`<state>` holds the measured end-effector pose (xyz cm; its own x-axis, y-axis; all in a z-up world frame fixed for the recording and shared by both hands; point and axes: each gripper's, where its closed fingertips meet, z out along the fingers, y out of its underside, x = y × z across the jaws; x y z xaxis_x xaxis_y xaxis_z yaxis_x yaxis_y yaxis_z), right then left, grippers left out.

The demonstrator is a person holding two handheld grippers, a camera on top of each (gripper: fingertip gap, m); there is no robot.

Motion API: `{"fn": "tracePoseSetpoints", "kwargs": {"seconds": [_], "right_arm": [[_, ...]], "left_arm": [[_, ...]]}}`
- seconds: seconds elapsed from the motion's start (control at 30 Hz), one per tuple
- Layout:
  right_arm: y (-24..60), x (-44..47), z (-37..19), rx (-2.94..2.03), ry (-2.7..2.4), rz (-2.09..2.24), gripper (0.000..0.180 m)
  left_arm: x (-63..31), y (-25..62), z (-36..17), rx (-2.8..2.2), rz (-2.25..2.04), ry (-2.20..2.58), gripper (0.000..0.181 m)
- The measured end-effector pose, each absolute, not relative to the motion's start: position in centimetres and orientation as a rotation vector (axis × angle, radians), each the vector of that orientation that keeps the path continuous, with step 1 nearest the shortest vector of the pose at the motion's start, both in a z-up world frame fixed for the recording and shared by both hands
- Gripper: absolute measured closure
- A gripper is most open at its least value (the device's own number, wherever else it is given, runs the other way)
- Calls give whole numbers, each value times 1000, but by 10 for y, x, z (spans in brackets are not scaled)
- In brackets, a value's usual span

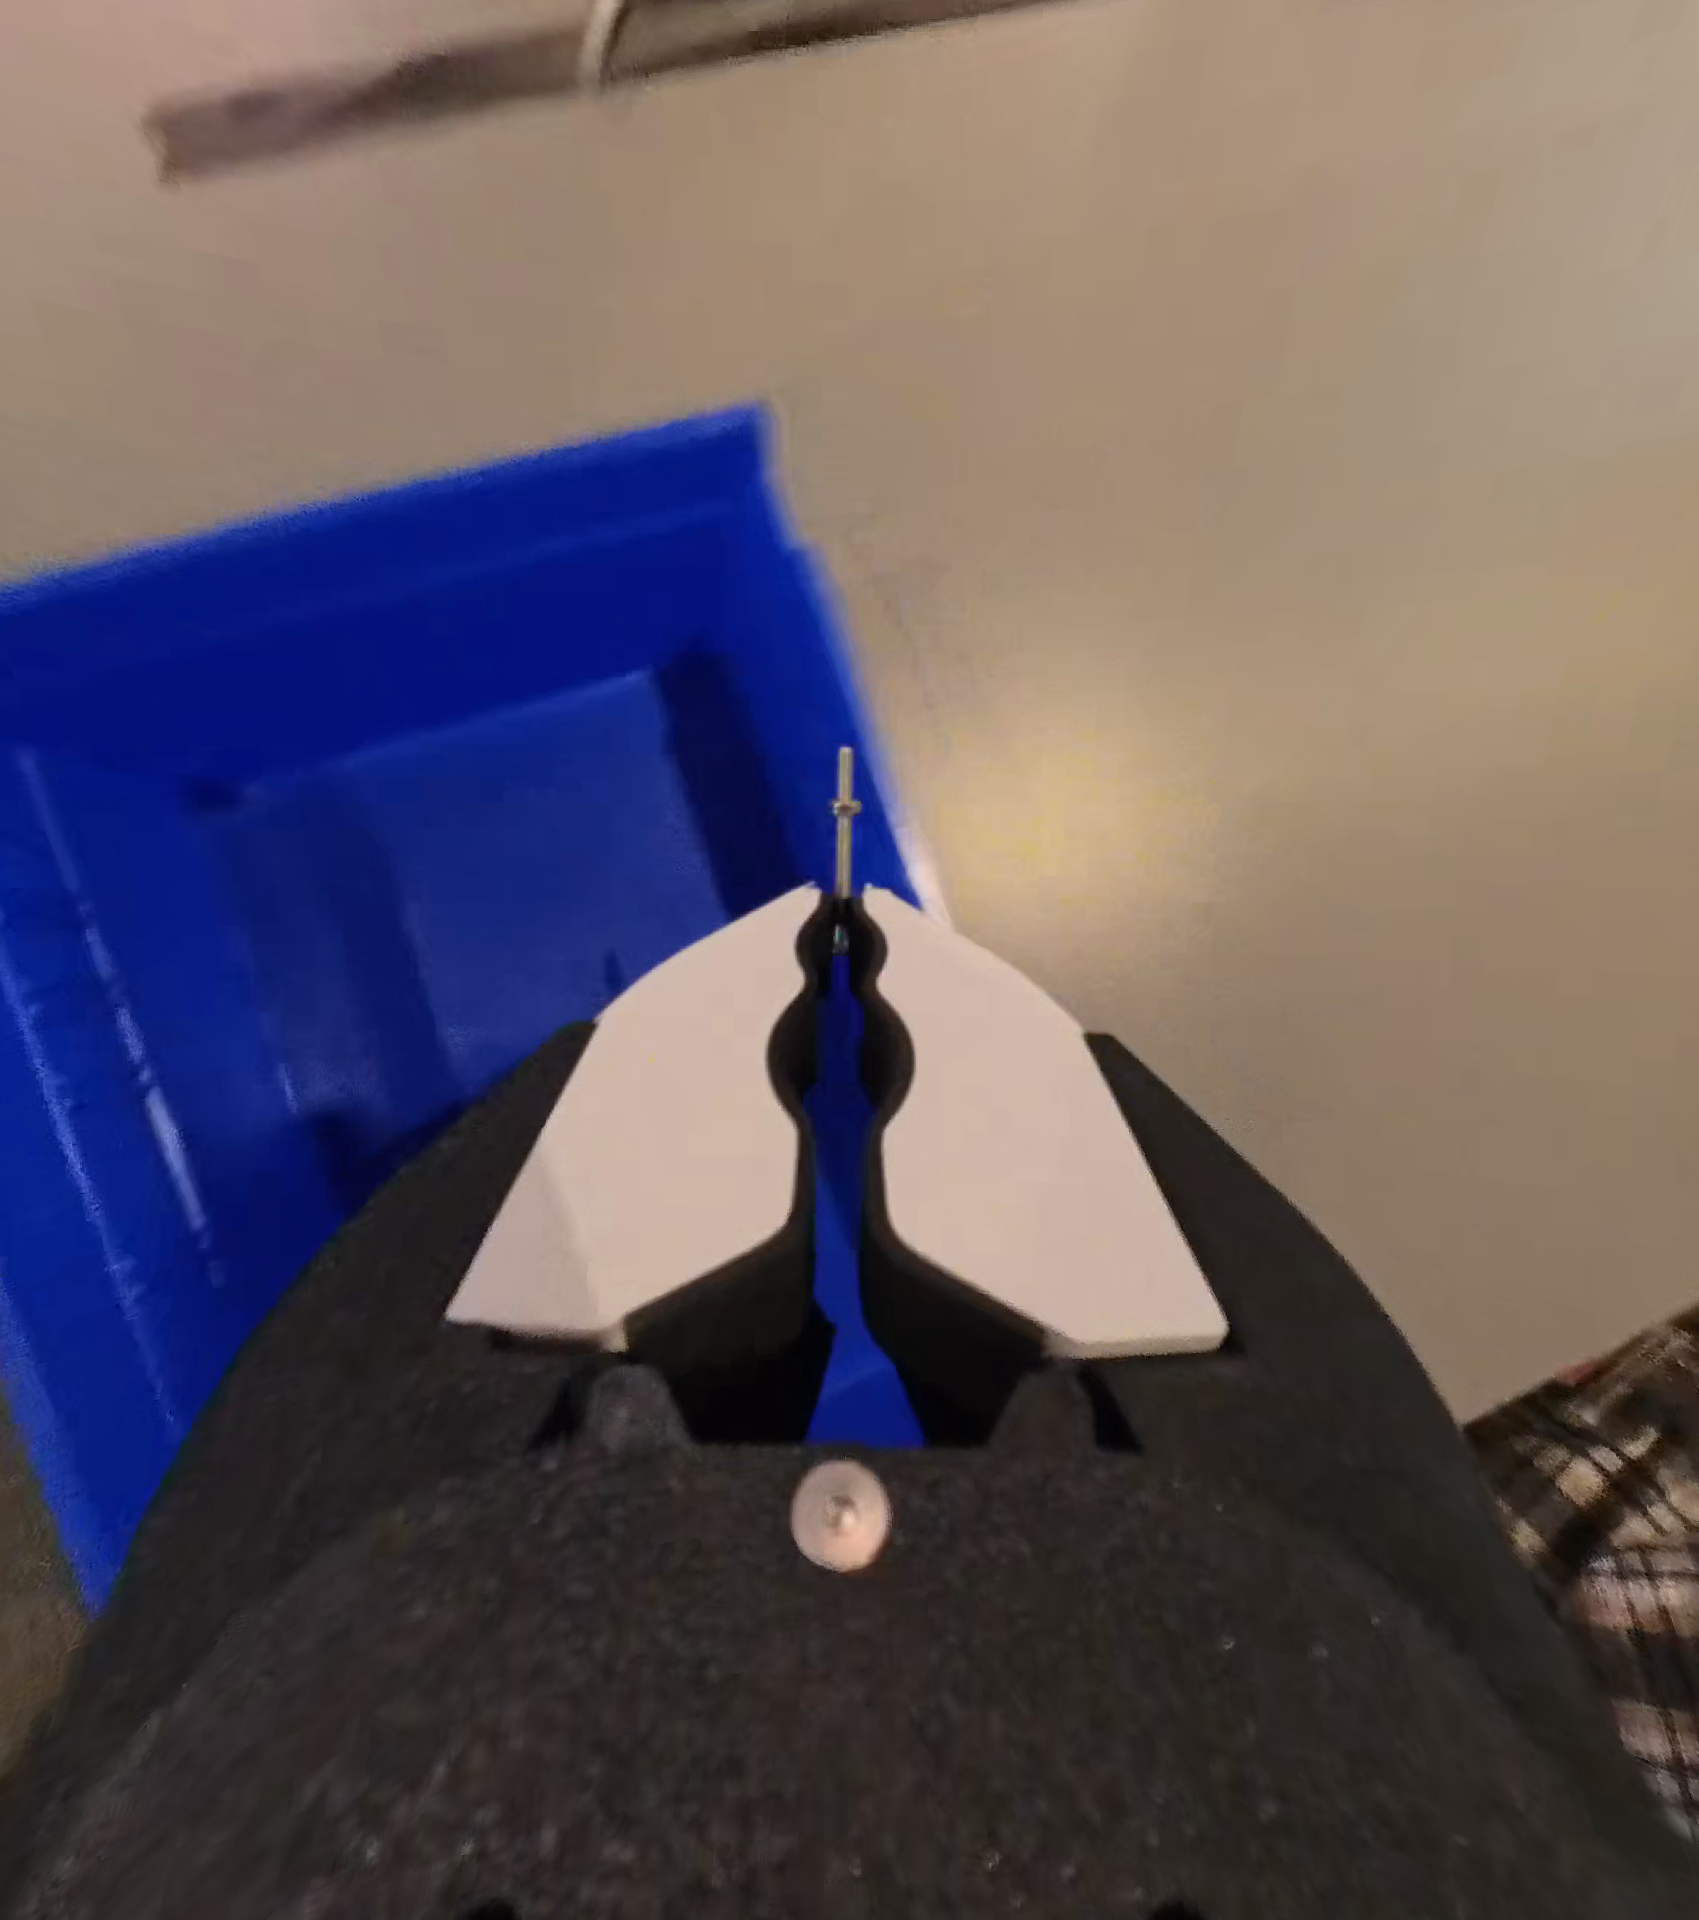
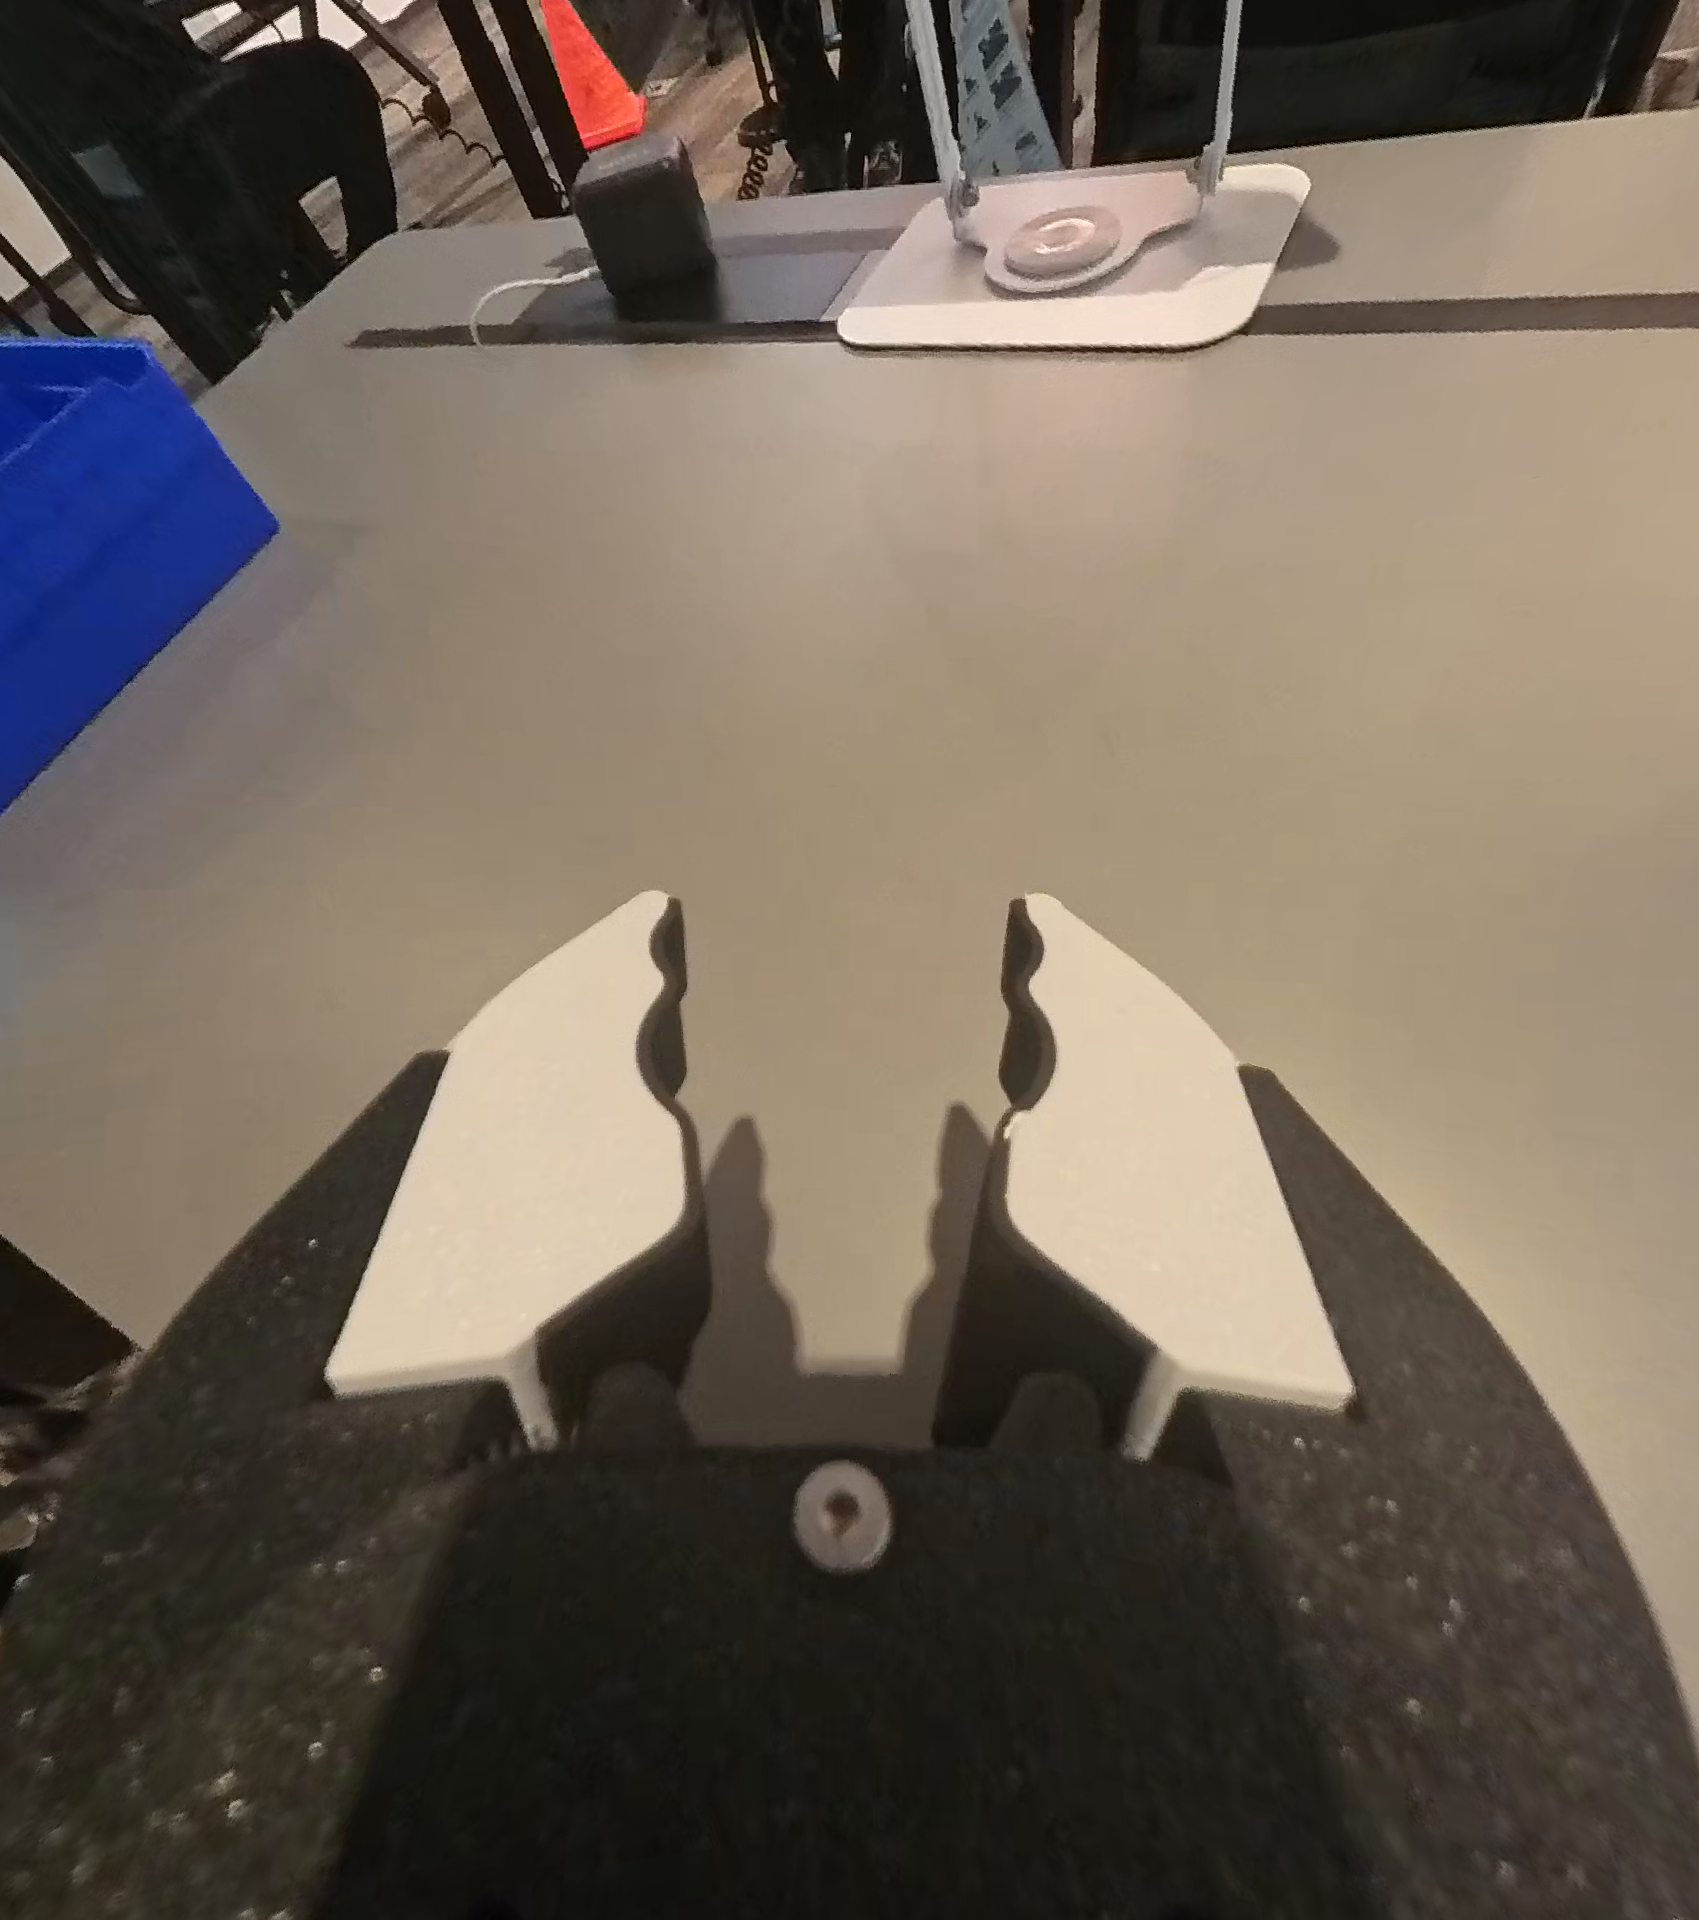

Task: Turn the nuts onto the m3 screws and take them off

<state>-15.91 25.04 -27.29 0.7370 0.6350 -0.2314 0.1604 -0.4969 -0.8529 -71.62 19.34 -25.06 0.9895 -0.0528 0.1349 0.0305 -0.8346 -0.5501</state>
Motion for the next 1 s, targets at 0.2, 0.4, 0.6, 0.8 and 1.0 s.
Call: {"fn": "tracePoseSetpoints", "kwargs": {"seconds": [0.2,0.4,0.6,0.8,1.0], "right_arm": [[246,-161,-271,-2039,-609,677,121],[243,-155,-276,-2054,-590,678,121],[237,-147,-282,-2078,-582,672,121],[237,-143,-294,-2100,-575,683,121],[239,-144,-301,-2112,-571,699,121]], "left_arm": [[-593,211,-221,-2521,-200,435,179],[-469,239,-279,-2546,-302,766,179],[-407,251,-341,-2614,-397,1009,179],[-397,257,-371,-2616,-356,1192,179],[-402,256,-389,-2636,-284,1280,179]]}}
